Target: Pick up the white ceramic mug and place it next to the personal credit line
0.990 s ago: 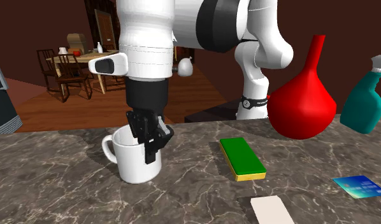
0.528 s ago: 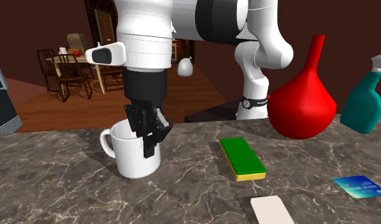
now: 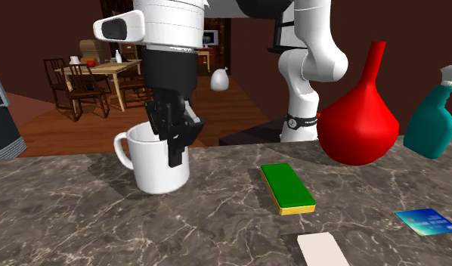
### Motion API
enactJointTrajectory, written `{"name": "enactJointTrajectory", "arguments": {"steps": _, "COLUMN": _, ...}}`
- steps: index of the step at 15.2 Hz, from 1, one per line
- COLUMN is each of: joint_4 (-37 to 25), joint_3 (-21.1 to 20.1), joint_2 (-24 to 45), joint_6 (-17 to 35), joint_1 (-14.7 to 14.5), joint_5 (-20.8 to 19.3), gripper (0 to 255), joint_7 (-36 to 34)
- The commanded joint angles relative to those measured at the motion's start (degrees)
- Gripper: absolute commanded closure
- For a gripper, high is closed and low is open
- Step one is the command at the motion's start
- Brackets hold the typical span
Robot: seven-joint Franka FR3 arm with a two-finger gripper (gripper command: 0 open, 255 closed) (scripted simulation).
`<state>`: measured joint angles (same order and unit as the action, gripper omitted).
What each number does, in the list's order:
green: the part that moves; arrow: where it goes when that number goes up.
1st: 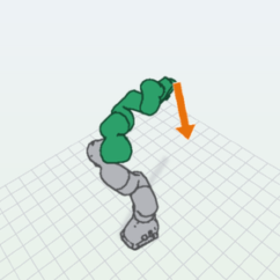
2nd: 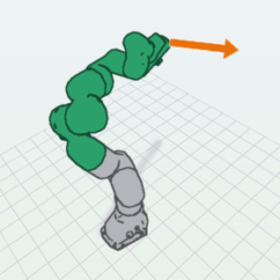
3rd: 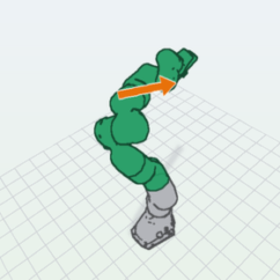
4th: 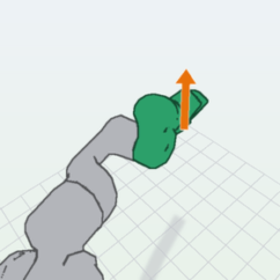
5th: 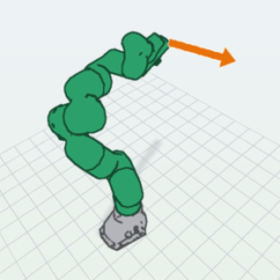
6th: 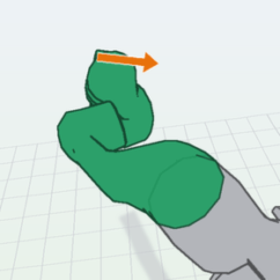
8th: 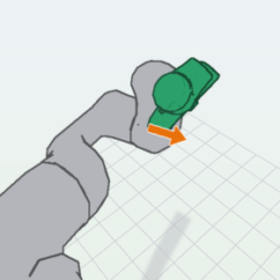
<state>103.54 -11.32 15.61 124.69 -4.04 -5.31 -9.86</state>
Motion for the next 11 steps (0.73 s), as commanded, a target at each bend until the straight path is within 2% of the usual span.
{"name": "enactJointTrajectory", "arguments": {"steps": 1, "joint_4": -1.0, "joint_3": 0.0, "joint_2": -0.5, "joint_6": -1.4, "joint_1": 0.0, "joint_5": 0.2, "gripper": 255, "joint_7": 0.2}}
{"name": "enactJointTrajectory", "arguments": {"steps": 11, "joint_4": -6.0, "joint_3": -0.3, "joint_2": -2.5, "joint_6": -8.5, "joint_1": 0.1, "joint_5": 0.9, "gripper": 255, "joint_7": 0.8}}
